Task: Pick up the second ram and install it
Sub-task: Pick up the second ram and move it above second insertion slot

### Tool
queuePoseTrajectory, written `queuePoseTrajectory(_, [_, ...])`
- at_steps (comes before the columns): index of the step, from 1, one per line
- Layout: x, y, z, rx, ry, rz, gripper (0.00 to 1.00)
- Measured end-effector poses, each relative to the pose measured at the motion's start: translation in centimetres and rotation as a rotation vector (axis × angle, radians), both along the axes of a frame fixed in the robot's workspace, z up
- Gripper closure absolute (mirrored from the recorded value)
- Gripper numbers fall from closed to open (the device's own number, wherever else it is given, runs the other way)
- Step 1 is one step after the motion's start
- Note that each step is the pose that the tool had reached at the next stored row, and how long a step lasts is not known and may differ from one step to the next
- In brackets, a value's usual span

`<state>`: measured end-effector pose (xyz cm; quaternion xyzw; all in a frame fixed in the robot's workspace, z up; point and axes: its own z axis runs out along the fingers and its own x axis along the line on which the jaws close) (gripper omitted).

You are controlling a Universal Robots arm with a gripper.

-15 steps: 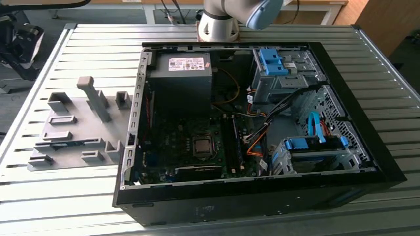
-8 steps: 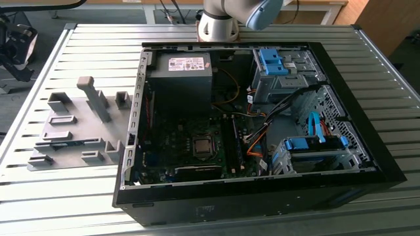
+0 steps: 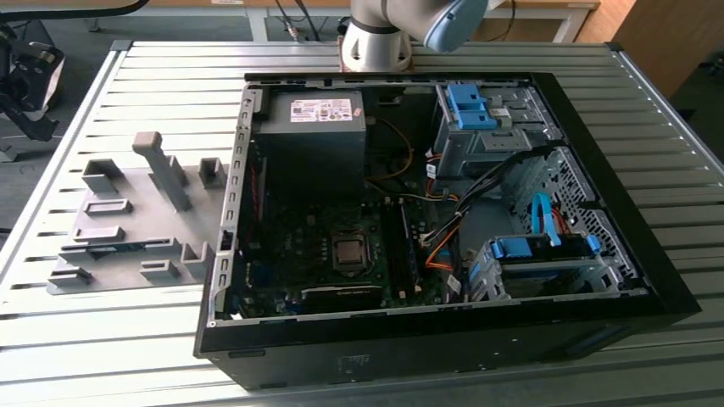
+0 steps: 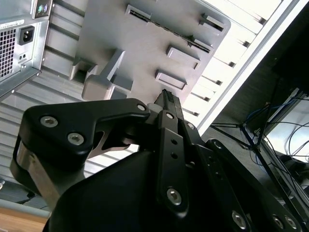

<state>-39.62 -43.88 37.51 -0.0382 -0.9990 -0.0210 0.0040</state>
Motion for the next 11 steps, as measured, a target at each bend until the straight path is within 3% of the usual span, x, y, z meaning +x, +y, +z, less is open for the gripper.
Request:
queuePoseTrajectory(5, [-0.01, 0.0, 0.0, 0.0001, -0.0001, 0.005, 0.89])
queuePoseTrajectory(11, [-0.02, 0.0, -0.02, 0.0, 0.0, 0.098, 0.89])
